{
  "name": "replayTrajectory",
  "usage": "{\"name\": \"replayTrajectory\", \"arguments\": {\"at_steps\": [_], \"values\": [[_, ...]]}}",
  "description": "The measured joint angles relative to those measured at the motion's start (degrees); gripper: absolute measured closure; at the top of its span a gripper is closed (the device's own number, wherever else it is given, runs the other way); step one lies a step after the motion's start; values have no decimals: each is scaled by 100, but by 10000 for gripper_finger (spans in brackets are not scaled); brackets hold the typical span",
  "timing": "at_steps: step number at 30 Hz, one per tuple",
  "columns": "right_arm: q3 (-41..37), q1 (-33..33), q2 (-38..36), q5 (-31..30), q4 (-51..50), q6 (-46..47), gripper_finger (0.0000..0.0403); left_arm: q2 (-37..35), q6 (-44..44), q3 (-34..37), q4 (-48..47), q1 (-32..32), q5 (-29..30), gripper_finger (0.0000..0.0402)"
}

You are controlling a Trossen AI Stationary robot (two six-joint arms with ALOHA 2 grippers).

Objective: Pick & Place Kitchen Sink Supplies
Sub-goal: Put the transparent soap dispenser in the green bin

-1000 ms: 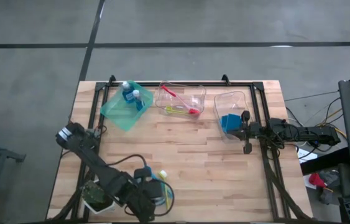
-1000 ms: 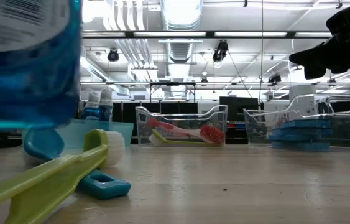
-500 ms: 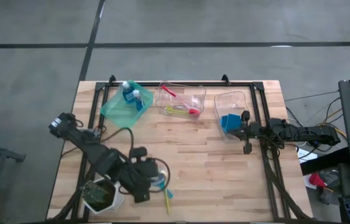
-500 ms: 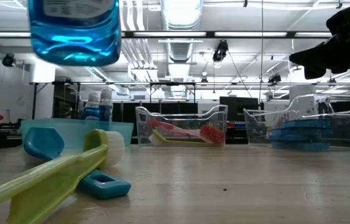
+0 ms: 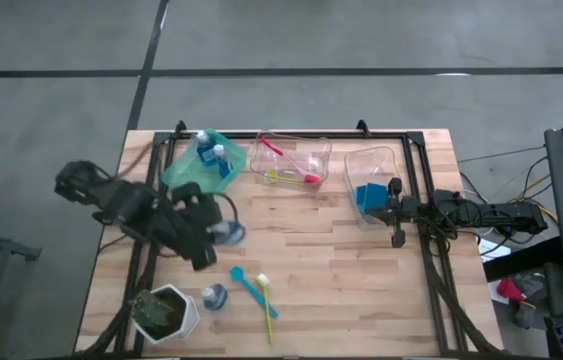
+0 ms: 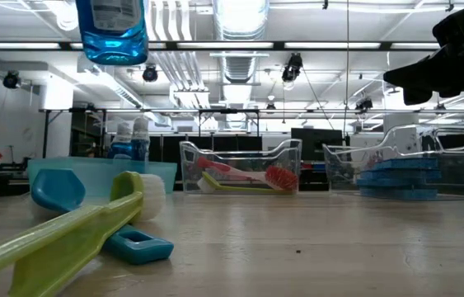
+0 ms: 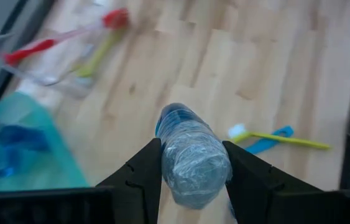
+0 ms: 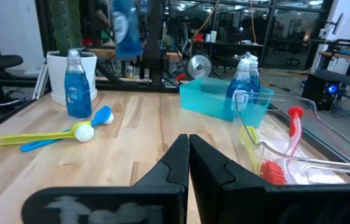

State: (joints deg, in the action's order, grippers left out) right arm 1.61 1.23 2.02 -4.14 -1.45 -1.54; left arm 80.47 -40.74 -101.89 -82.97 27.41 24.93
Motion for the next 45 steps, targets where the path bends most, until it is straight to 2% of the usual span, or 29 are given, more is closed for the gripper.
{"name": "replayTrajectory", "arguments": {"at_steps": [8,15,19,26,39,45], "values": [[0,0,0,1,0,0,394,-592,-21,2,-695,-567,206,258],[0,-1,0,1,0,0,394,-928,202,29,-707,-1248,319,257],[0,-1,0,0,-1,0,394,-1009,205,39,-707,-1643,513,257],[0,0,0,0,-2,0,394,-936,107,222,-702,-2391,461,257],[0,0,0,2,-2,0,394,-1020,17,1487,-676,-3434,697,258],[0,0,0,0,0,0,394,-1138,169,2252,-18,-3803,577,262]]}}
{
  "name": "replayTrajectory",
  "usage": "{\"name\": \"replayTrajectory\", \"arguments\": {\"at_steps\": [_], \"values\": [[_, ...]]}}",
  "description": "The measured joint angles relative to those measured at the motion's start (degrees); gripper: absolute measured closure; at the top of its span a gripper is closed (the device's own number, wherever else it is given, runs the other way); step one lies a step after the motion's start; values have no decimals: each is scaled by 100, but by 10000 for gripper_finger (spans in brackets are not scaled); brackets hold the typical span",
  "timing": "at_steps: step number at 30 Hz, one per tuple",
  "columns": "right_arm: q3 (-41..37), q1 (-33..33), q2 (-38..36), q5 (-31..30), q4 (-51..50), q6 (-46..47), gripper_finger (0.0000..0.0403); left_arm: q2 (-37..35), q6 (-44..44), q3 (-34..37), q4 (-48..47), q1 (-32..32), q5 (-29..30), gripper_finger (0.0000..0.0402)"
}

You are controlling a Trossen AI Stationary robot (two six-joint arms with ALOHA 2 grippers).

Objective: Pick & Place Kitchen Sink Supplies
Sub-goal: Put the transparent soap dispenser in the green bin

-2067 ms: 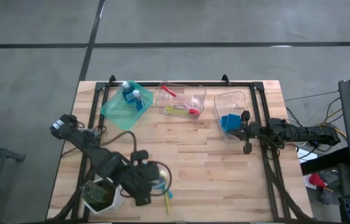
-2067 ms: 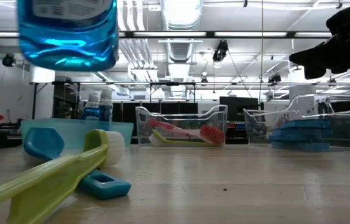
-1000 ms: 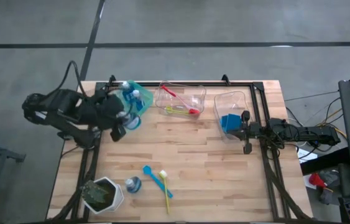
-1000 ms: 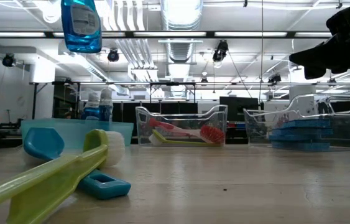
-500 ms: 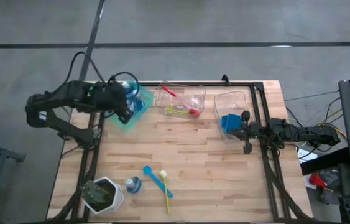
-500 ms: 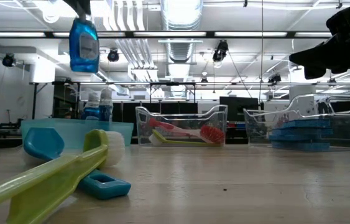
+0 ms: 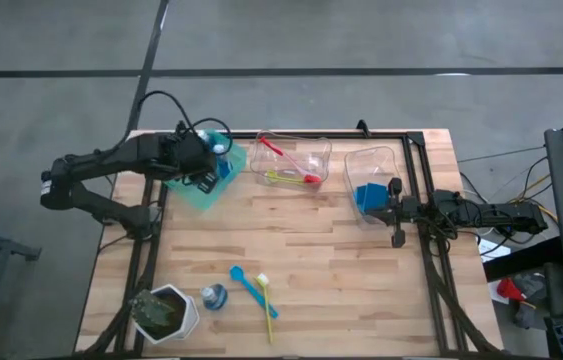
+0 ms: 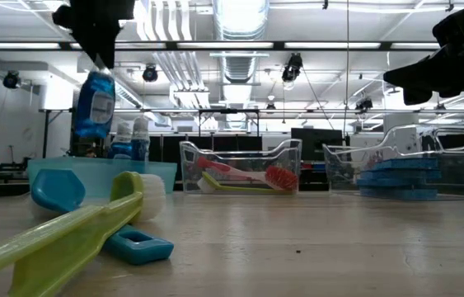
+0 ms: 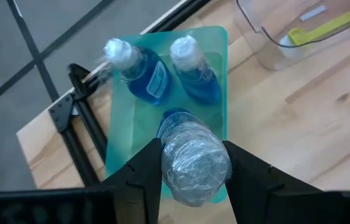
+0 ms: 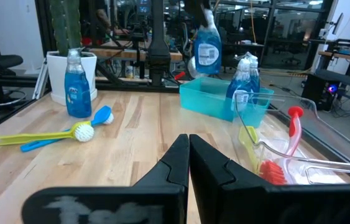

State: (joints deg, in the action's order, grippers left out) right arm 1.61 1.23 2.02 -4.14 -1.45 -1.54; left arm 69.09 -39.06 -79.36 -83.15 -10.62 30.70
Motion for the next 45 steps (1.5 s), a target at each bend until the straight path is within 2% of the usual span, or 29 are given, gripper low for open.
{"name": "replayTrajectory", "arguments": {"at_steps": [11,17,27,36,45], "values": [[0,-1,2,0,0,0,394,-485,553,1161,908,-1004,-321,262],[0,1,0,1,-1,0,394,-847,815,1648,1735,-1640,-788,262],[0,0,2,2,0,0,394,-945,1101,2124,2037,-2701,-1366,262],[0,-1,2,2,-1,0,394,-948,1418,2457,2404,-3334,-1453,262],[0,-1,2,0,0,0,394,-945,1567,2745,2819,-3888,-1845,262]]}}
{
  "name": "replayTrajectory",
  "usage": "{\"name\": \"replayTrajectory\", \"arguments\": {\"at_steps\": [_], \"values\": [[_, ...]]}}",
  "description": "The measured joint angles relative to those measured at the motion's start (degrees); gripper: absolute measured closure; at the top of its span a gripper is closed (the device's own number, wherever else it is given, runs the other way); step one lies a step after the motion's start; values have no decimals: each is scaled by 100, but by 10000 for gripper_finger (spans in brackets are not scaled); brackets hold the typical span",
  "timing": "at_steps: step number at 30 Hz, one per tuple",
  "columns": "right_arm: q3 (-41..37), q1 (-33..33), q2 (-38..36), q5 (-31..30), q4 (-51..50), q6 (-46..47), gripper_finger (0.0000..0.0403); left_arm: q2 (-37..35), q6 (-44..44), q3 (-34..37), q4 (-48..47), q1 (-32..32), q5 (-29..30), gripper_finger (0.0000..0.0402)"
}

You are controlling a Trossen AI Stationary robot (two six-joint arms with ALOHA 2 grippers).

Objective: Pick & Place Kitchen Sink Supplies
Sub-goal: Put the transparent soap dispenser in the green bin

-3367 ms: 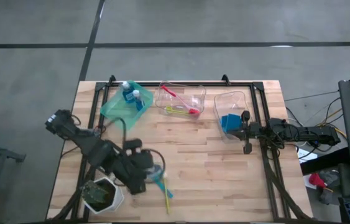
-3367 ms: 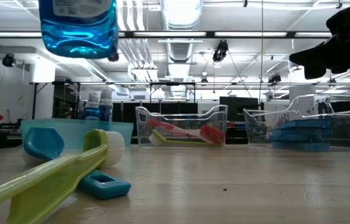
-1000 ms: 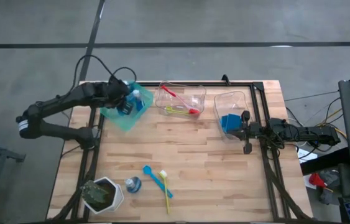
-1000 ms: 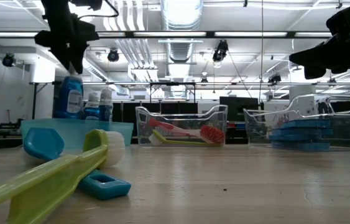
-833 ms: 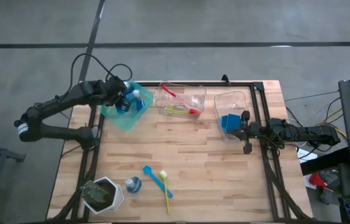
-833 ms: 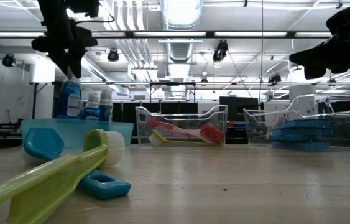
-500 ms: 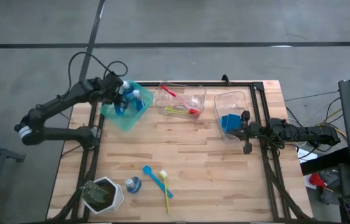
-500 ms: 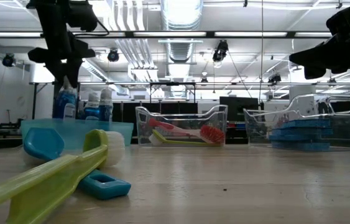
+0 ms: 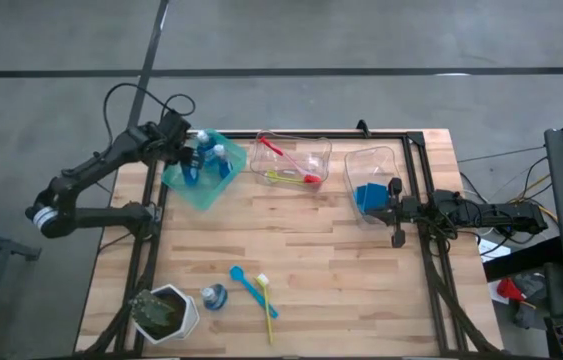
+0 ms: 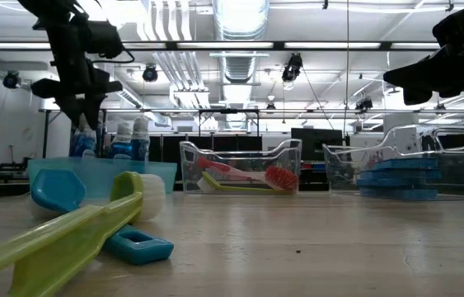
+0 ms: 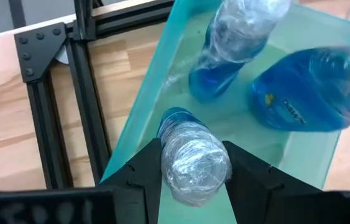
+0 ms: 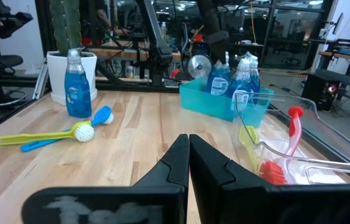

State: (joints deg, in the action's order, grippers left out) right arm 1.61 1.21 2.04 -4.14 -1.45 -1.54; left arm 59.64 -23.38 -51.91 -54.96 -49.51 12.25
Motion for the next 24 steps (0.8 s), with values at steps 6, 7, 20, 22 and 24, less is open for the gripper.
{"name": "replayTrajectory", "arguments": {"at_steps": [6,7,20,22,24], "values": [[0,0,0,2,0,0,394,-16,75,175,255,-237,-156,262],[0,2,0,2,0,0,394,-17,77,203,310,-274,-163,262],[0,0,0,0,-2,0,394,-11,58,257,376,-316,-218,254],[0,0,-1,2,-1,0,394,-11,20,259,371,-316,-218,248],[0,0,0,2,0,0,394,-7,-37,262,354,-316,-217,242]]}}
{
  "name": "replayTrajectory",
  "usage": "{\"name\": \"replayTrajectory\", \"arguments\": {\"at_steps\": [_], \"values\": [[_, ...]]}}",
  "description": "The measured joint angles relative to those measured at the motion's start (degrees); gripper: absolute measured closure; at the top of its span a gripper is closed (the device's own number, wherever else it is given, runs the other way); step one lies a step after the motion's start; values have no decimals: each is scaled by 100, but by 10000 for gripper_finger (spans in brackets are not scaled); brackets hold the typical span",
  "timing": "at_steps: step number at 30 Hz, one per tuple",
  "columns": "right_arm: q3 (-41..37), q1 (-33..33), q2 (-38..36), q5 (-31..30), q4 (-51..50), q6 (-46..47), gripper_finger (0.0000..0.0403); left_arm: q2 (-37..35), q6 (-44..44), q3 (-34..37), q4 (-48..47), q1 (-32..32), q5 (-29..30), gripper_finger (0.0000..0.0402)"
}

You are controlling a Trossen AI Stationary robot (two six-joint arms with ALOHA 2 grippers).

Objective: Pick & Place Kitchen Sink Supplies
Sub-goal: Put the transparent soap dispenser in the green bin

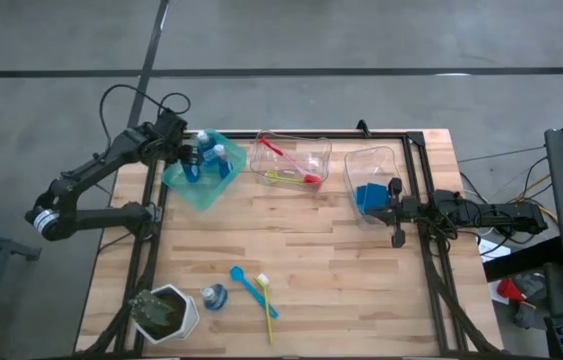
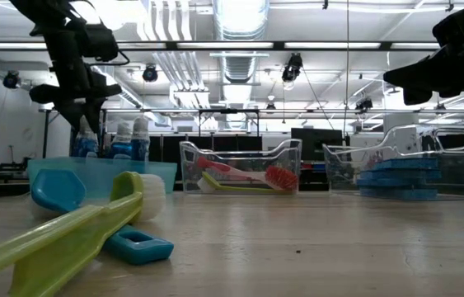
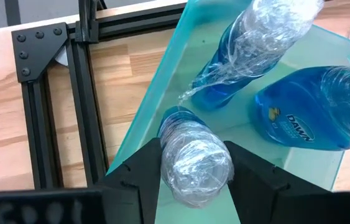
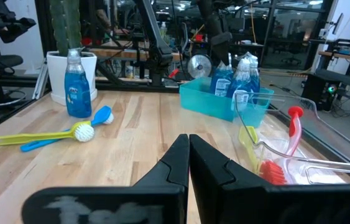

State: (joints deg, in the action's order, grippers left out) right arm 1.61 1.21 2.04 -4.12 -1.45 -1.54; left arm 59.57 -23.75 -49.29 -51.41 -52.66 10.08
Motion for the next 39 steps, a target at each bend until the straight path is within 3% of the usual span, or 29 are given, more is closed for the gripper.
{"name": "replayTrajectory", "arguments": {"at_steps": [13,39], "values": [[-1,1,-1,-2,0,0,394,-51,-124,21,-15,2,-1,234],[0,0,0,-2,-1,0,394,-877,214,-366,34,4,-28,233]]}}
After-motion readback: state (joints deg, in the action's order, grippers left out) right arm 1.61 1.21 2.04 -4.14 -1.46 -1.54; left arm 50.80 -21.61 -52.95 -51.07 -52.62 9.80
